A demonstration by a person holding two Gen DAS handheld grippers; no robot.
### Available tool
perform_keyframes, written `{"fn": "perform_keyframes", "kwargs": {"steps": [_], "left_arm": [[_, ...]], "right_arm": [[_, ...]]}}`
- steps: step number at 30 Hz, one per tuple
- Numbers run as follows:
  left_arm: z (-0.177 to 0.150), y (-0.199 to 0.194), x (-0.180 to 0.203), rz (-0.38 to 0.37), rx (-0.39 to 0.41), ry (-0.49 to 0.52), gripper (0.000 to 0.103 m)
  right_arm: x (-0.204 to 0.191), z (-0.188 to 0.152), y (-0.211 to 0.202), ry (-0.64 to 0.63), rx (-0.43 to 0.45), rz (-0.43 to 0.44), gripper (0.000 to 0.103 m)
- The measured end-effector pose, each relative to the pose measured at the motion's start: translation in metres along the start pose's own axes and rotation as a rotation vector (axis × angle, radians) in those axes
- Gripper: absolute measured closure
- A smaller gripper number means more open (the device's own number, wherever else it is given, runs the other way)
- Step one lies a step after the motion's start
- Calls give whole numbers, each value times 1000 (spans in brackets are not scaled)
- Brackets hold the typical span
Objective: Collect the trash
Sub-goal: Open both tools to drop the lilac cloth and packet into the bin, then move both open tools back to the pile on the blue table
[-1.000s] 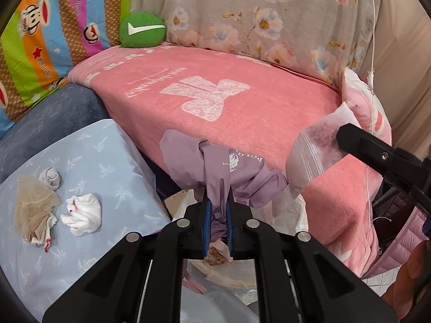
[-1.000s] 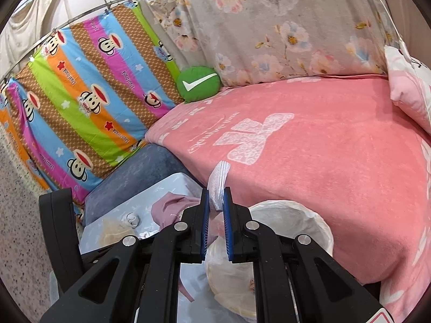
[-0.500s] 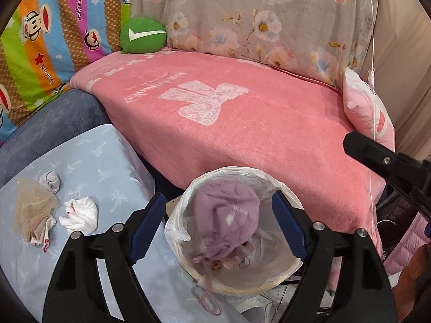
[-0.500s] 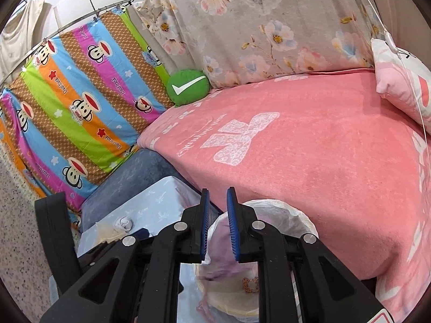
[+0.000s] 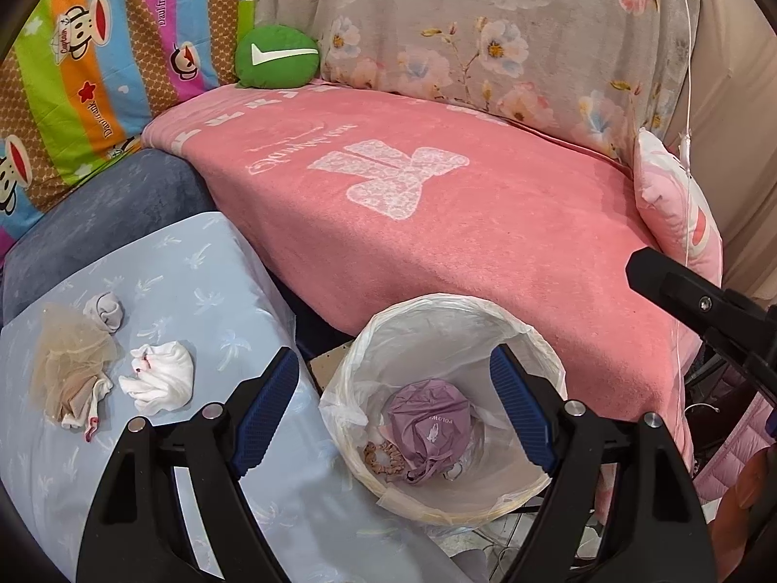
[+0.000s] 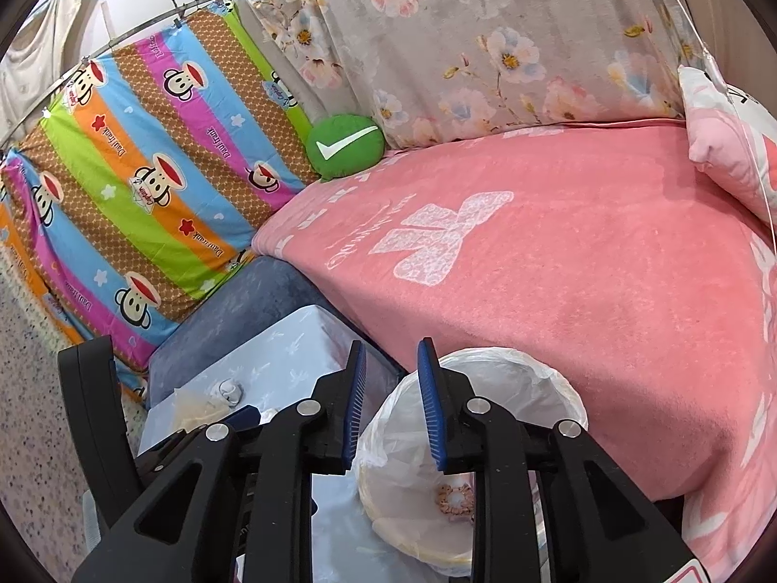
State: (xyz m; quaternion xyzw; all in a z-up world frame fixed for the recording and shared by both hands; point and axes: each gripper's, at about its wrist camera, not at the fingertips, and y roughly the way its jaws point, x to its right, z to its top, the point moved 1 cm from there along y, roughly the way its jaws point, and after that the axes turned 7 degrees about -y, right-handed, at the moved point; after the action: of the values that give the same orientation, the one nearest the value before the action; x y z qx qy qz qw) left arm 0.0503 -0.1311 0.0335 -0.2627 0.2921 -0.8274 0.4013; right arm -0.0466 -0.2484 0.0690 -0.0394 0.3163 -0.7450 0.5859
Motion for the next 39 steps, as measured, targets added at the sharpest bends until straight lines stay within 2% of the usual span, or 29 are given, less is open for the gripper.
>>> {"fn": "perform_keyframes", "kwargs": {"steps": [8,12,29,34,39], "left_arm": [[0,-7,-21,17,7,-41,26],[-1,-10,-34,30,10,-70,26],[-4,-24,-95,72,35,-180,26],[-6,-25,-114,85,35,-212,25],[-8,-28,-138,108,40,-262,19]], "right_arm": [[-20,-4,8,-29,-20,24,79],[-33,-6,13,-46,-27,36,72],[-88,-19,40,-122,-86,85,69],[-107,-24,50,-148,-102,97,65],[-127,-32,64,-175,-130,107,63]]}}
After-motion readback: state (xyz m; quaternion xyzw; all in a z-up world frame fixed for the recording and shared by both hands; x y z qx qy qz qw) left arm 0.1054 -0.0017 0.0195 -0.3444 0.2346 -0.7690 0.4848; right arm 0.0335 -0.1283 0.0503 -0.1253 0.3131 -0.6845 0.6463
